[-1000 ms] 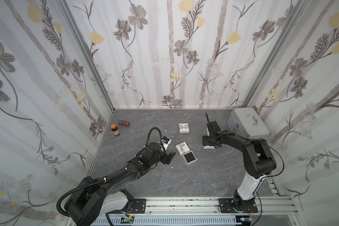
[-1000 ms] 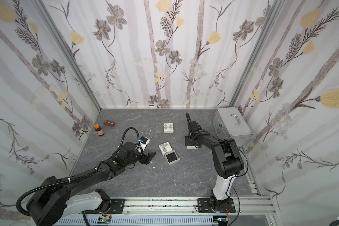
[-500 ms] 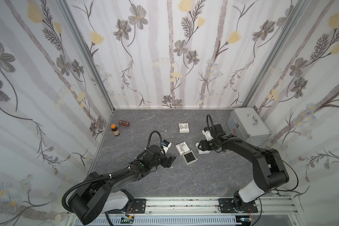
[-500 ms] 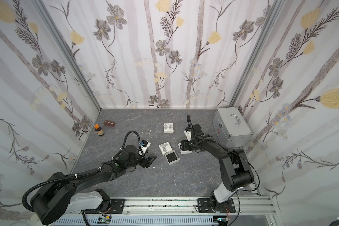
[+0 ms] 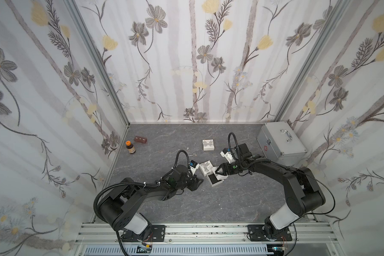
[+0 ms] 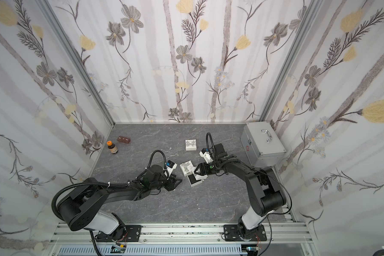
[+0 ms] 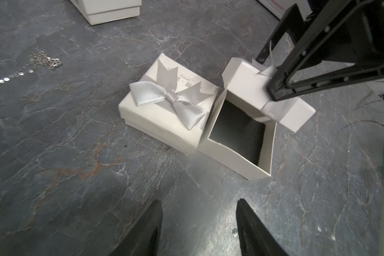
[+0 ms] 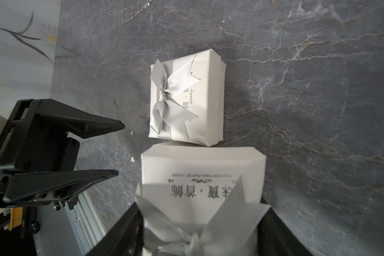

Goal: Take the necklace out of the lift-off lid jewelry box
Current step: Close the lid on the jewelry box.

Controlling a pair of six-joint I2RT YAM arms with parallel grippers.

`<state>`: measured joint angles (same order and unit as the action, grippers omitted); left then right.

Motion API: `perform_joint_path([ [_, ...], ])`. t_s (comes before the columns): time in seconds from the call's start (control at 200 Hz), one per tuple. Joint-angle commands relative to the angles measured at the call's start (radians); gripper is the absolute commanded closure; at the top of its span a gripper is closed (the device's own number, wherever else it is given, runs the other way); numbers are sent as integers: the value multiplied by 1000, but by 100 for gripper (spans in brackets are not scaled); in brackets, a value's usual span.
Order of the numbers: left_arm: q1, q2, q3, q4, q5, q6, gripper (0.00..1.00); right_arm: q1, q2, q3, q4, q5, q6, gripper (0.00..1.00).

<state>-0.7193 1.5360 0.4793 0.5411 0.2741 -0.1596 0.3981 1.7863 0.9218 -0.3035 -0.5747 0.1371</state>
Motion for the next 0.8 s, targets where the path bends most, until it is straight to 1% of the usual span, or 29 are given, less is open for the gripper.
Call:
perform_joint_path([
  [0.0,-12,47,13,129,9,-48,46,3,4,-1,17,-43,-17,33],
  [0.175,-30,143,50,178,0,-71,49,5,0,-9,20,-47,-15,33],
  [0.305,-37,189,71,207,-9,-86,49,8,9,-14,21,-51,-11,33],
  [0.485,-49,200,76,212,-13,-89,50,11,4,-26,43,-51,23,33],
  [0.794,-94,188,79,165,-42,-68,50,17,-11,-53,76,-52,83,33],
])
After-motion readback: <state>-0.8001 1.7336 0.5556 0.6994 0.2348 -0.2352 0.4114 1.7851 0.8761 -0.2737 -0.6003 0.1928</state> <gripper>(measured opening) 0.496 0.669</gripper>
